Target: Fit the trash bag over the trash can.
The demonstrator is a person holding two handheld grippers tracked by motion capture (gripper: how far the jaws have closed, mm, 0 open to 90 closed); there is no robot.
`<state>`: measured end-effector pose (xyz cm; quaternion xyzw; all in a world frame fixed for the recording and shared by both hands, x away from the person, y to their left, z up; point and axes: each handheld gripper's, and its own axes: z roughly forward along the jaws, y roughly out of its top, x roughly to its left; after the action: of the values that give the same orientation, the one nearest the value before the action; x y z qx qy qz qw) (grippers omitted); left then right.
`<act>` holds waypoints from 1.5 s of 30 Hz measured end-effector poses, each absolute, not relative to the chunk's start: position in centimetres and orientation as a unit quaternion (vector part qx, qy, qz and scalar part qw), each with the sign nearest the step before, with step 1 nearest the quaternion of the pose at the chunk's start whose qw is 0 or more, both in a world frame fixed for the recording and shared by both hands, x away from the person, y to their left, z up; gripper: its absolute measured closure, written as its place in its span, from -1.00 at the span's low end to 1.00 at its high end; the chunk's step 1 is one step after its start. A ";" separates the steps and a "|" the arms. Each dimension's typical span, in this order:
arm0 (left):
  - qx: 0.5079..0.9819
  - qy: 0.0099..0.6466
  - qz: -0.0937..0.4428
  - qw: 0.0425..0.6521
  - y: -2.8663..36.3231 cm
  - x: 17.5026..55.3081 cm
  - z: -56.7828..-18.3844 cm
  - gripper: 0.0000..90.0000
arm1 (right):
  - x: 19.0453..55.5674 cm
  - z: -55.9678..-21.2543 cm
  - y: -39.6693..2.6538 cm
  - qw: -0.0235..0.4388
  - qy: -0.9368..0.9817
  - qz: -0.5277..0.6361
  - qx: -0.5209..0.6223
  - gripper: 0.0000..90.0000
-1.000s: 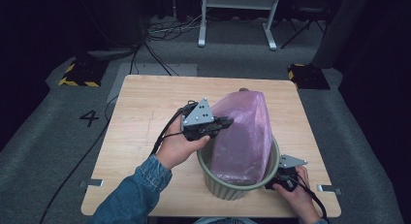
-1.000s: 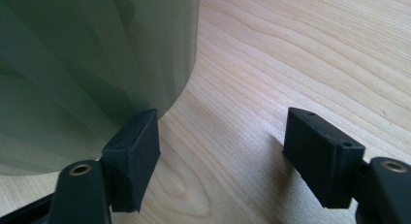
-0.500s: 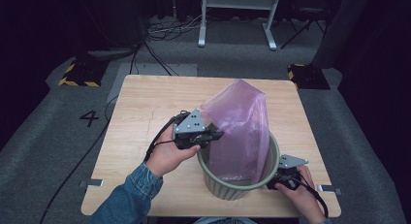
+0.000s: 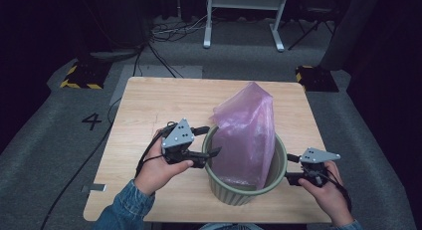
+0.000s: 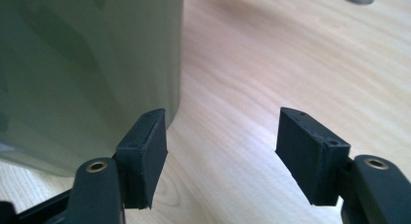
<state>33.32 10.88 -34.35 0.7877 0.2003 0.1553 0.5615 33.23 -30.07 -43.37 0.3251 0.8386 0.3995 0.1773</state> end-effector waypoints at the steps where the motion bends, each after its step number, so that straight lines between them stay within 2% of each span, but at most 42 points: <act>1: 0.786 0.200 0.160 0.562 10.8 33.4 -34.2 -0.36 | 33.3 -43.0 -30.2 0.178 0.838 0.401 0.325 -0.20; 13: 0.792 0.165 0.204 0.552 6.7 36.5 -32.1 -0.37 | 34.3 -40.2 -30.7 0.153 0.836 0.415 0.325 -0.24; 15: 0.802 0.158 0.194 0.542 6.0 36.9 -32.1 -0.33 | 34.3 -39.6 -30.7 0.154 0.837 0.414 0.325 -0.24; 17: 0.810 0.152 0.162 0.542 5.1 37.0 -32.1 -0.27 | 34.3 -38.9 -30.7 0.155 0.836 0.416 0.322 -0.24; 20: 0.818 0.143 0.159 0.533 4.0 37.1 -32.0 -0.22 | 34.3 -38.0 -30.6 0.151 0.834 0.425 0.318 -0.25; 22: 0.820 0.147 0.163 0.528 3.7 37.5 -31.9 -0.08 | 34.3 -37.6 -30.4 0.144 0.833 0.432 0.314 -0.25; 24: 0.822 0.153 0.149 0.527 3.8 38.0 -31.9 0.29 | 34.5 -37.1 -30.2 0.143 0.833 0.434 0.310 -0.25; 27: 0.828 0.161 0.146 0.517 4.0 38.5 -32.1 0.68 | 34.7 -36.4 -29.9 0.146 0.835 0.433 0.307 -0.25; 30: 0.834 0.157 0.134 0.512 4.2 38.6 -32.2 0.90 | 34.9 -35.8 -29.8 0.147 0.836 0.435 0.301 -0.25; 33: 0.836 0.144 0.128 0.514 4.2 38.2 -32.1 0.99 | 35.1 -35.1 -29.8 0.154 0.837 0.431 0.300 -0.22; 40: 0.835 0.098 0.117 0.529 4.0 35.9 -31.6 1.00 | 35.5 -33.8 -30.4 0.173 0.833 0.421 0.313 -0.23; 45: 0.848 0.060 0.094 0.518 3.7 33.9 -31.5 1.00 | 35.4 -32.5 -30.7 0.176 0.822 0.439 0.316 -0.24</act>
<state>33.90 3.68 -31.52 0.8482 0.0603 0.0937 0.5178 35.44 -30.67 -32.54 0.3162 0.8222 0.4391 0.1762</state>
